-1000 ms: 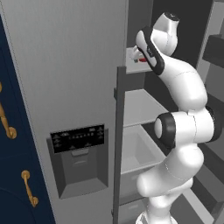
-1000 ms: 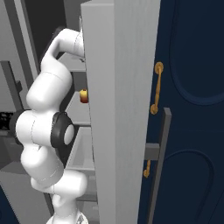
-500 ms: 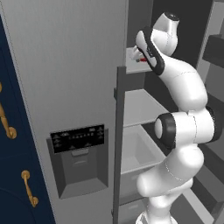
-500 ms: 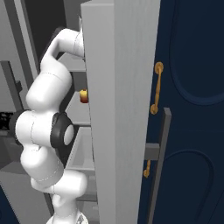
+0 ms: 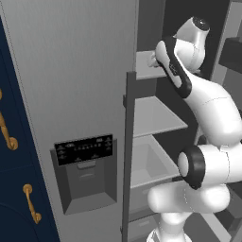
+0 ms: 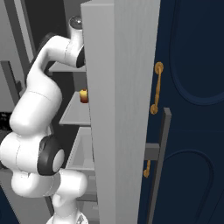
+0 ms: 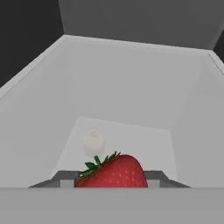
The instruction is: Take the strawberry from the fridge and place it on top of the pancake, located on the dining counter.
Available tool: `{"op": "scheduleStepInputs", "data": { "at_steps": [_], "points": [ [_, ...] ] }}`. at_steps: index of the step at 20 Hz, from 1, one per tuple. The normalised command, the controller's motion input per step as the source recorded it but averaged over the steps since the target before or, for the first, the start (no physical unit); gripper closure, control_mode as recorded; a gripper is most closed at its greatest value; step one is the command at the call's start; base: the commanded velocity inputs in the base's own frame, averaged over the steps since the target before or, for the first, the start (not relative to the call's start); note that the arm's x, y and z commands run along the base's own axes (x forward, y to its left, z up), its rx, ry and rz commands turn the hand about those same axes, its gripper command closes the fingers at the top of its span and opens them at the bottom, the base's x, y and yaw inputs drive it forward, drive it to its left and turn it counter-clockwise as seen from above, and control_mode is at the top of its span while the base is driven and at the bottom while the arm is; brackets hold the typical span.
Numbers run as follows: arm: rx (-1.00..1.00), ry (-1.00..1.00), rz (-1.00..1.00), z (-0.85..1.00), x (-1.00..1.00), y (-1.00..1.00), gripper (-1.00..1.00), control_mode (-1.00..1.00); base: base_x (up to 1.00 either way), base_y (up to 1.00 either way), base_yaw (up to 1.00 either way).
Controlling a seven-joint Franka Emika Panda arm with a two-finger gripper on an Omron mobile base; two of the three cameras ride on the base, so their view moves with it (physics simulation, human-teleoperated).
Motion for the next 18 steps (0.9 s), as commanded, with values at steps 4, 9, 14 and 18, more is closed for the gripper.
{"op": "scheduleStepInputs", "data": {
  "at_steps": [4, 9, 14, 18],
  "points": [
    [-0.03, -0.02, 0.0, 0.02, -0.71, 0.0, 1.0, -1.0, 0.0, 0.0, 0.0],
    [-0.06, 0.08, 0.01, 0.02, -0.78, 0.0, 1.0, -1.0, 0.0, 0.0, 0.0],
    [-0.07, 0.27, 0.0, 0.0, -0.88, 0.0, 1.0, -1.0, 0.0, 0.0, 0.0],
    [-0.03, 0.17, 0.0, -0.17, -1.0, 0.0, 1.0, -1.0, 0.0, 0.0, 0.0]
  ]
}}
